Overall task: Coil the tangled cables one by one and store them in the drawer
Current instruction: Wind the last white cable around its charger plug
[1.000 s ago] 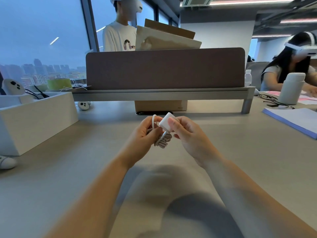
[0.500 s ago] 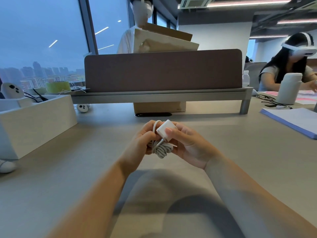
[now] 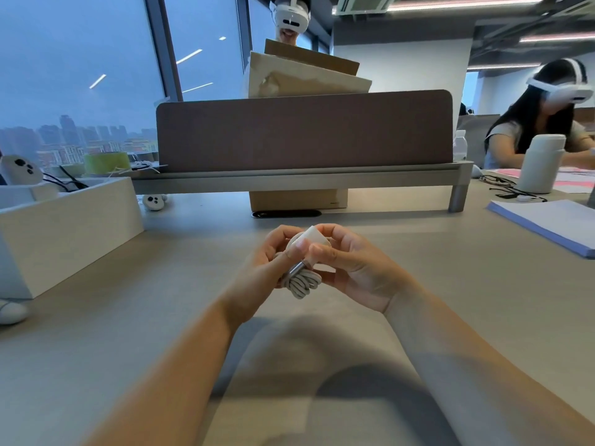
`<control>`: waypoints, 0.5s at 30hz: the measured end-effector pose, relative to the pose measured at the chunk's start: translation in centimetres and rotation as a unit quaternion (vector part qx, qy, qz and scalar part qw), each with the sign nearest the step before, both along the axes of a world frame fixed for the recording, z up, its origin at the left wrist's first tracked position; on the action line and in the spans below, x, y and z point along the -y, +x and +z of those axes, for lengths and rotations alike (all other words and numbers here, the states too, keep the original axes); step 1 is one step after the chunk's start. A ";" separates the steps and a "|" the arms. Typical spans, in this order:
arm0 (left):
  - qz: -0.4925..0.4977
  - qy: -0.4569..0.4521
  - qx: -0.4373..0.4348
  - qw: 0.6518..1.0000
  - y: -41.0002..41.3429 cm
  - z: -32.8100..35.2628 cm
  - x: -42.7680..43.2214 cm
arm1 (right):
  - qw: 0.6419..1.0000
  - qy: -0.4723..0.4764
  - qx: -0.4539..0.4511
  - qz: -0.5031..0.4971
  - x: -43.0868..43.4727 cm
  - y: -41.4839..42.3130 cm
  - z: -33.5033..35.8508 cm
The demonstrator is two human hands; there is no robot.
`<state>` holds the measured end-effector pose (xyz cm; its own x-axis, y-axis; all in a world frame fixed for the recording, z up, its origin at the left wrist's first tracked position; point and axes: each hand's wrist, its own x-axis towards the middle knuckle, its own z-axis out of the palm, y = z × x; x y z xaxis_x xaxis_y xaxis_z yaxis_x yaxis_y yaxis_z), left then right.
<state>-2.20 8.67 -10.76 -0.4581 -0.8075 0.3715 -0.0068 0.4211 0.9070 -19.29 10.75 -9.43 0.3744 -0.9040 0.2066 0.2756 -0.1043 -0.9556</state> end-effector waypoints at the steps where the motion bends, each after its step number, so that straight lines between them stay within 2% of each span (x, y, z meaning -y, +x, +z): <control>1: 0.001 0.001 0.002 1.000 0.0 0.0 0.0 | 1.000 0.000 0.000 0.004 0.0 -0.1 0.0; 15: -0.002 -0.009 -0.015 1.000 0.1 0.0 -0.1 | 0.999 0.009 0.033 0.014 0.0 -0.4 0.2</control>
